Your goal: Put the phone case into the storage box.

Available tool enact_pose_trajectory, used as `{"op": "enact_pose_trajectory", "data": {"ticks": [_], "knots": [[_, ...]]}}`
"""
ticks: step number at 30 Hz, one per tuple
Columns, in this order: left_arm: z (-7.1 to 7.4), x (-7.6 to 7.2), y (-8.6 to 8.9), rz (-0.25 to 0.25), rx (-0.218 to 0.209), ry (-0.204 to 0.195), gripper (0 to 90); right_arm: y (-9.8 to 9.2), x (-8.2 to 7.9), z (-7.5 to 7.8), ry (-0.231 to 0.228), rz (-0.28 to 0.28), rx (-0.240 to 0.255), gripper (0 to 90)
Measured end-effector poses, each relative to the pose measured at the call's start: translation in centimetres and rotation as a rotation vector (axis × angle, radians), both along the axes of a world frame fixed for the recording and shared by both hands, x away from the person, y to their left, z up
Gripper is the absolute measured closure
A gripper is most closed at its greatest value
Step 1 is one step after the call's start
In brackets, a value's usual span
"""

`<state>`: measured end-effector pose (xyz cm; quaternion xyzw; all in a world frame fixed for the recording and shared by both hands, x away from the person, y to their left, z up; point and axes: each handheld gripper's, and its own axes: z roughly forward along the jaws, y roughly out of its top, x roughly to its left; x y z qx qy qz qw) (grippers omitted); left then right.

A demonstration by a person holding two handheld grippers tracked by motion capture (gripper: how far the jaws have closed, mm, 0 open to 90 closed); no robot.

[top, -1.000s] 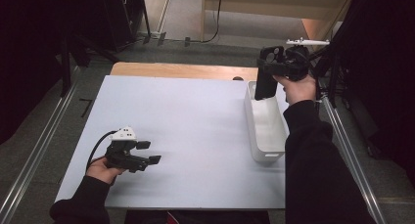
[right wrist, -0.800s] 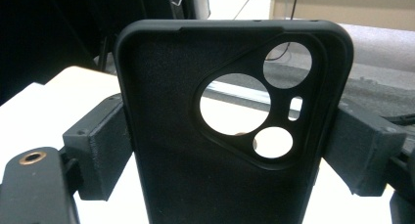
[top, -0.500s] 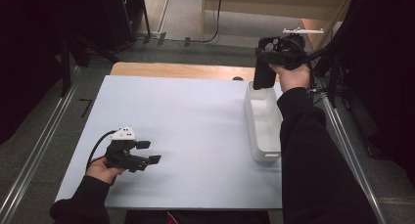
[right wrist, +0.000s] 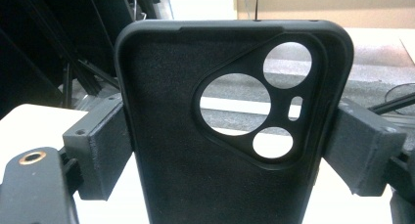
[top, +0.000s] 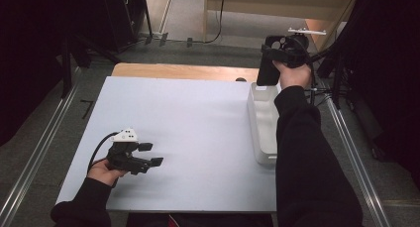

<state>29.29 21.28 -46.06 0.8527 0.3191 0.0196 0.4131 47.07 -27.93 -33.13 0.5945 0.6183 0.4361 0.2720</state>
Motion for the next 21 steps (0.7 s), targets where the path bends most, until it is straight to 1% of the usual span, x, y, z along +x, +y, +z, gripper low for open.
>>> {"op": "enact_pose_trajectory", "data": {"ticks": [5,6,7,9,14,17,21], "knots": [[0.0,0.0,0.0,-0.001,0.002,0.003,26.4,0.2,0.2,-1.0,-0.007,-0.014,-0.014,11.9],[0.0,0.0,0.0,-0.002,0.003,0.003,26.4,0.2,0.2,-1.2,-0.009,-0.015,-0.014,11.9],[0.0,0.0,0.0,0.001,0.001,0.004,26.4,0.2,0.2,-1.6,-0.007,-0.013,-0.005,11.9],[0.0,0.0,0.0,0.003,-0.002,0.002,26.4,0.2,0.3,-1.9,-0.006,-0.017,-0.008,11.9],[0.0,0.0,0.0,0.001,-0.003,0.003,26.4,0.1,0.4,-2.4,-0.007,-0.025,-0.007,11.9],[-0.1,0.0,0.0,0.002,-0.002,0.002,26.4,-0.1,0.4,-2.8,-0.001,-0.025,0.006,11.9],[-0.1,0.0,0.0,0.001,-0.001,0.002,26.4,0.0,0.5,-3.1,-0.005,-0.027,-0.004,11.9]]}}
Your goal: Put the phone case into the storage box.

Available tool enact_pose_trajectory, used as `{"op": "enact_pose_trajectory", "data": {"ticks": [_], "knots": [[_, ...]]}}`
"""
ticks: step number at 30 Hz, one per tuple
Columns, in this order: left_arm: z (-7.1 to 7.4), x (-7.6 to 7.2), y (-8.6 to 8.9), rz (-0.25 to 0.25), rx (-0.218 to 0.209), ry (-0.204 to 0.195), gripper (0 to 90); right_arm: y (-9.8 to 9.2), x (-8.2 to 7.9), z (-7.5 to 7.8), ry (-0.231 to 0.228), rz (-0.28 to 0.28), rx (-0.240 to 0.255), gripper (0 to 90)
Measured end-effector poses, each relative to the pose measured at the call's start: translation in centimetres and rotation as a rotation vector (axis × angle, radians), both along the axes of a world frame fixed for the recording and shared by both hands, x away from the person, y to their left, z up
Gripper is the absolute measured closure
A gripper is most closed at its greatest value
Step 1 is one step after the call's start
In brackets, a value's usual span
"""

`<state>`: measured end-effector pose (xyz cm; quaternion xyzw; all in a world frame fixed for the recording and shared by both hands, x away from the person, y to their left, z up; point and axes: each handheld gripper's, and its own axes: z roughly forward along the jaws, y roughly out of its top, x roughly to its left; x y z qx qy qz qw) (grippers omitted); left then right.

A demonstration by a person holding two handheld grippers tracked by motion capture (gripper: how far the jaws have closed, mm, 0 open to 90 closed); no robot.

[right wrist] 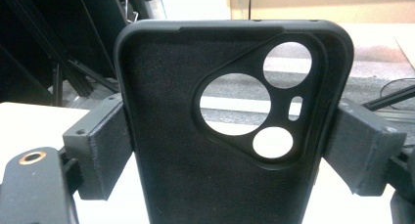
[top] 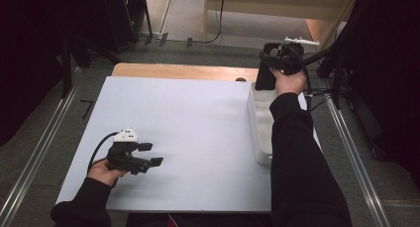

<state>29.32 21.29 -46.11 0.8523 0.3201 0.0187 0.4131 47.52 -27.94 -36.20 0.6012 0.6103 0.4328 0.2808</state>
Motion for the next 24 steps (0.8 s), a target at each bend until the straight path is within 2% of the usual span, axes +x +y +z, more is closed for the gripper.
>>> {"op": "enact_pose_trajectory", "data": {"ticks": [13,20,24], "knots": [[0.0,0.1,0.0,-0.005,-0.001,0.001,26.4,0.0,0.4,-2.6,0.026,-0.015,0.003,11.9],[0.2,0.0,0.1,0.005,-0.012,-0.012,26.4,0.1,0.5,-4.2,0.045,-0.021,-0.003,11.9],[0.1,0.0,0.0,0.002,-0.009,-0.012,26.4,0.1,0.5,-4.9,0.049,-0.020,0.014,11.9]]}}
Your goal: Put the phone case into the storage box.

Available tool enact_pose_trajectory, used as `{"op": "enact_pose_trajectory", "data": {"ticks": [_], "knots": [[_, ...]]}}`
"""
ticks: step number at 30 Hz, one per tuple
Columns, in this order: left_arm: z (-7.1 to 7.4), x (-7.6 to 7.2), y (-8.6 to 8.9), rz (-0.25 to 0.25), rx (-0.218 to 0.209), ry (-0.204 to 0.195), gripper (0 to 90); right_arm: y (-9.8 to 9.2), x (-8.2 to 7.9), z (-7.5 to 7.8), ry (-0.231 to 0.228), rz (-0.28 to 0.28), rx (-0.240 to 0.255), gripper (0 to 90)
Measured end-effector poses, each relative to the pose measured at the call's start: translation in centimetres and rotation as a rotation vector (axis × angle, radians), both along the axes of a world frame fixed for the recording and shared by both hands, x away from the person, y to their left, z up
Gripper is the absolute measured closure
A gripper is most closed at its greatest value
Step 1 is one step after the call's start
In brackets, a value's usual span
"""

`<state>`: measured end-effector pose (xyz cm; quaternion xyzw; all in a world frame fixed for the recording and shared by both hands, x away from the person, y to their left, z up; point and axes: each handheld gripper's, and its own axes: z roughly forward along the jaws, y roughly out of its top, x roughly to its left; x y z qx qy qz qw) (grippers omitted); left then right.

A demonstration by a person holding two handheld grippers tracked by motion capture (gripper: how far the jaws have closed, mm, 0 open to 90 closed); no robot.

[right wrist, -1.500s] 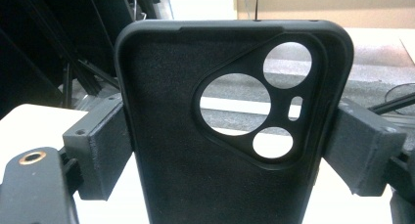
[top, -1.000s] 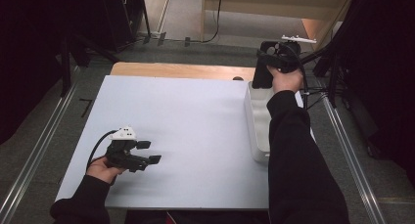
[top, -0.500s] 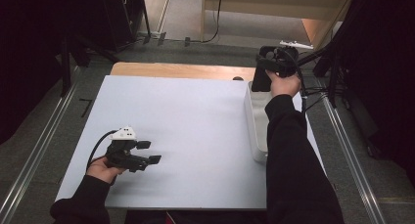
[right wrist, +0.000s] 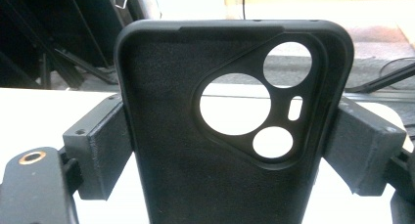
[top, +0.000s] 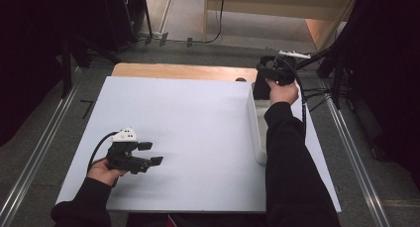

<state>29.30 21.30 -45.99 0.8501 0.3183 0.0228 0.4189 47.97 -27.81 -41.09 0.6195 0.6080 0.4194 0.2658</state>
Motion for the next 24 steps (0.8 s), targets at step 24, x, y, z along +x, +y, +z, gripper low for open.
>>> {"op": "enact_pose_trajectory", "data": {"ticks": [24], "knots": [[-0.1,0.1,-0.2,-0.007,0.009,0.010,26.4,0.7,-0.5,-2.7,0.010,0.002,-0.005,11.2]]}}
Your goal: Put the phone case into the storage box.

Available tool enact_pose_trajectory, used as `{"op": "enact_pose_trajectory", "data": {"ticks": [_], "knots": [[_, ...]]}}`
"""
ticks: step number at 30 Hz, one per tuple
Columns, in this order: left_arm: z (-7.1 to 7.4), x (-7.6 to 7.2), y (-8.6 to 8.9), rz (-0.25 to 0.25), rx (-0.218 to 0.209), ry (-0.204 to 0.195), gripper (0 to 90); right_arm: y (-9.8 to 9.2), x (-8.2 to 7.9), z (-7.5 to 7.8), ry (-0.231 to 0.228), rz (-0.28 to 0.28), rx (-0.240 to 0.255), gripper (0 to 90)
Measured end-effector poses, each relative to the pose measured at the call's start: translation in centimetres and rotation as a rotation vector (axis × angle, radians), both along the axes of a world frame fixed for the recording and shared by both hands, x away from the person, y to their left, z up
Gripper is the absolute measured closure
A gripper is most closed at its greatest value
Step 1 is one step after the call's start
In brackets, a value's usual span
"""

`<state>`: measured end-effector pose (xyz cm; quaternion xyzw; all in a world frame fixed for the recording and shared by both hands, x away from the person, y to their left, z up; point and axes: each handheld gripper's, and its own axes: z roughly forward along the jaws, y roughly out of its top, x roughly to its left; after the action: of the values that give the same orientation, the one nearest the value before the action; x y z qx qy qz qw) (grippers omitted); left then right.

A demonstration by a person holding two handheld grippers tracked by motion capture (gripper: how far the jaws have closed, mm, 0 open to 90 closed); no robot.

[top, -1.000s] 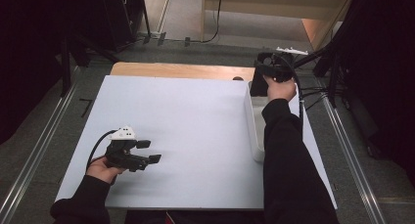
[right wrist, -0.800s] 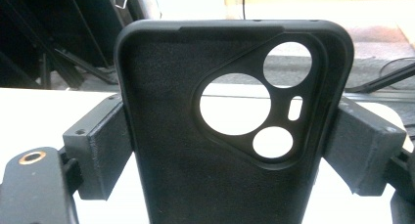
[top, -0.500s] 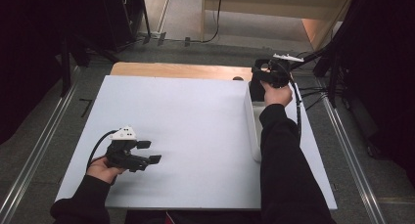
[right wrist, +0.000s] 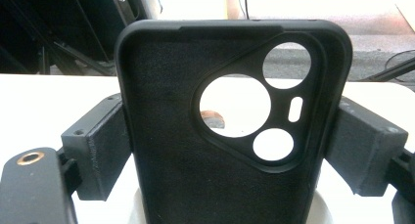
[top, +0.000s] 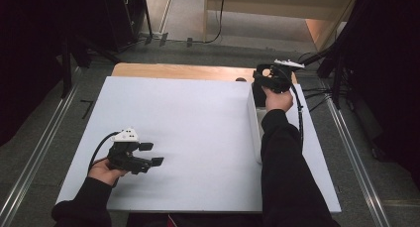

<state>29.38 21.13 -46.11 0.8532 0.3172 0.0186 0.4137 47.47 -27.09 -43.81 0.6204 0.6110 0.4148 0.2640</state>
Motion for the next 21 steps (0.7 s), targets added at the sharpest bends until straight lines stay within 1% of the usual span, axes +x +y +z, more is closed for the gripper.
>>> {"op": "enact_pose_trajectory", "data": {"ticks": [2,3,8,14,16,18,21], "knots": [[0.01,0.00,0.00,0.000,-0.001,0.000,26.4,0.20,-0.01,-0.20,0.014,-0.001,-0.014,11.0],[0.03,0.00,0.01,0.000,-0.001,0.000,26.4,0.20,-0.01,-0.20,0.014,-0.001,-0.014,11.0],[0.02,0.02,-0.01,0.000,-0.001,-0.001,26.4,0.64,-0.14,-0.25,0.012,0.002,-0.062,10.8],[0.03,0.02,0.00,0.000,-0.001,0.000,26.4,0.60,-0.09,-0.23,0.014,-0.002,-0.057,10.3],[0.02,0.03,-0.01,0.001,0.000,0.000,26.4,0.70,-0.06,-0.18,0.030,0.008,-0.065,10.1],[0.03,0.03,0.00,0.000,0.000,-0.001,26.4,0.75,-0.03,-0.14,0.036,0.015,-0.075,10.1],[0.03,0.04,0.00,0.000,-0.001,-0.001,26.4,0.65,0.06,-0.10,0.045,0.018,-0.061,9.7]]}}
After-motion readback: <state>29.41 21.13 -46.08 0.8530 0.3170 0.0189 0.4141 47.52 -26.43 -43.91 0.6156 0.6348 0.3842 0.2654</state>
